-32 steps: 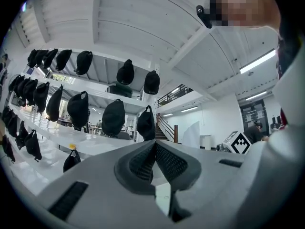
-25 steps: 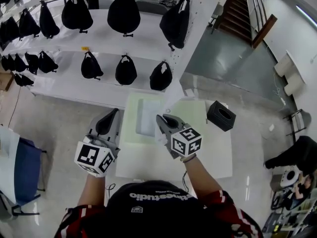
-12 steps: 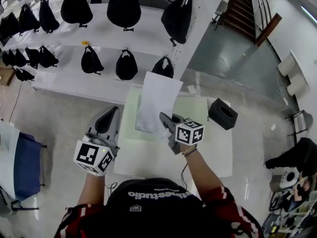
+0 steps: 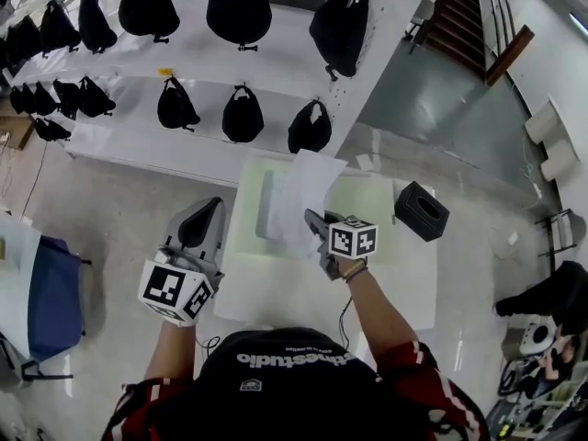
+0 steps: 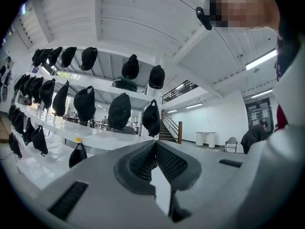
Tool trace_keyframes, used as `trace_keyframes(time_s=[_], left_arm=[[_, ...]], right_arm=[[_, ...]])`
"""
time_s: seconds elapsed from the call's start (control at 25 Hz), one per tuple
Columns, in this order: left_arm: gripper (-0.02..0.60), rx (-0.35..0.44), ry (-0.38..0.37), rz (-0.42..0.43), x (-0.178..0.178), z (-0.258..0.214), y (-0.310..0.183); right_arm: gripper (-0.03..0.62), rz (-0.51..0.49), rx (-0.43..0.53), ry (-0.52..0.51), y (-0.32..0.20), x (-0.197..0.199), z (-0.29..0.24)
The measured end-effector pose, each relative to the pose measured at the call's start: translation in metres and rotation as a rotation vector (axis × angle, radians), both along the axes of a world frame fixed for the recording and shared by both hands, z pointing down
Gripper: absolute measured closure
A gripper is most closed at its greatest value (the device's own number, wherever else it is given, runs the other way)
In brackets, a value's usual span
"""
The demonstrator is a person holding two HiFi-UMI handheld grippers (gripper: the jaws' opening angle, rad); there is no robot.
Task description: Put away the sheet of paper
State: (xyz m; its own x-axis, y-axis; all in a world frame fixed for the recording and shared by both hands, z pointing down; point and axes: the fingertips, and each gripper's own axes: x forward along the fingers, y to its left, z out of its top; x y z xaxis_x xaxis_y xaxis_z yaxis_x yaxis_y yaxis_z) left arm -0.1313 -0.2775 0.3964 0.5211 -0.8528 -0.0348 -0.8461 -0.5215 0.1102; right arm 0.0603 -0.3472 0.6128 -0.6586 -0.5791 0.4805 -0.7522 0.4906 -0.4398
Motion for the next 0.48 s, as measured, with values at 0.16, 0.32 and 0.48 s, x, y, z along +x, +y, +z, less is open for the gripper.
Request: trace_keyframes(time_s=[0.16, 0.32, 0.48], left_arm=[[0.578, -0.007, -0.013, -0.007, -0.004, 0.004, -0.003], [0.578, -0.013, -0.026, -0.012, -0.006, 0.006, -0.005], [0.578, -0.019, -0.034, -0.010, -0.003, 0.006, -0.006]], right_arm=[[0.591, 0.033, -0.033, 0.006, -0.013, 0.013, 0.016], [0.591, 0.040, -0.060, 0.033, -0.027, 0.024, 0.030], [0.591, 0.050, -0.097, 0.060, -0.034, 0.038, 0.045]])
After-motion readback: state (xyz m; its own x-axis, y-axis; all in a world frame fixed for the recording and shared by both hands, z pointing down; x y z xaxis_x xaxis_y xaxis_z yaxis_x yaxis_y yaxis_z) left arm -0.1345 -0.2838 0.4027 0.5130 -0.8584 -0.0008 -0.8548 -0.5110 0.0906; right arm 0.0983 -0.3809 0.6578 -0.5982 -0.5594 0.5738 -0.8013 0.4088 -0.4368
